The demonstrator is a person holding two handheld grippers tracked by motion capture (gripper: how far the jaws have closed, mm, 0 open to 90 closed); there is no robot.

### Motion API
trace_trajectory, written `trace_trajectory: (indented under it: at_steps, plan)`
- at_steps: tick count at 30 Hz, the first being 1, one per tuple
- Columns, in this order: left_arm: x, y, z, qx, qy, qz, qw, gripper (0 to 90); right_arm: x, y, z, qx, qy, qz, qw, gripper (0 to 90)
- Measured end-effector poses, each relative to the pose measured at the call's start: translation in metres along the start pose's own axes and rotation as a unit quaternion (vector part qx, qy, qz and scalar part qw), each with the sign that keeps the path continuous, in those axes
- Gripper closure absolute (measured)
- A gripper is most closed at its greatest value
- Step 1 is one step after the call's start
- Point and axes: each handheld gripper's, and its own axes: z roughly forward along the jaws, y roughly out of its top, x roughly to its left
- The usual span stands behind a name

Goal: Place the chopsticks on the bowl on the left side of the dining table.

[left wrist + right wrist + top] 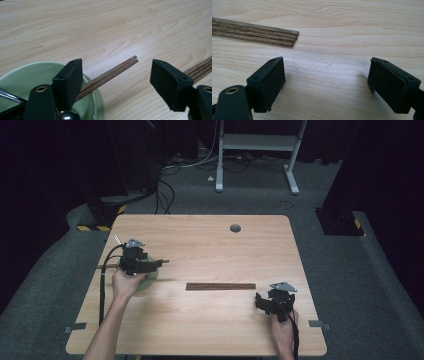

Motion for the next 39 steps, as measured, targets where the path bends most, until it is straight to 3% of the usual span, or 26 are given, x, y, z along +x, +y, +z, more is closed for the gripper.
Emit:
trace_trajectory:
  at_steps: [24, 39]
  plan:
    - [-0.010, 0.000, -0.021, -0.039, -0.012, -0.001, 0.9992, 25.5, 0.000, 0.000, 0.000, 0.000, 0.000, 0.000, 1.0000, 13.9]
    - [-0.013, -0.007, -0.032, -0.065, -0.023, -0.015, 0.9975, 24.1, 0.000, 0.000, 0.000, 0.000, 0.000, 0.000, 1.0000, 13.9]
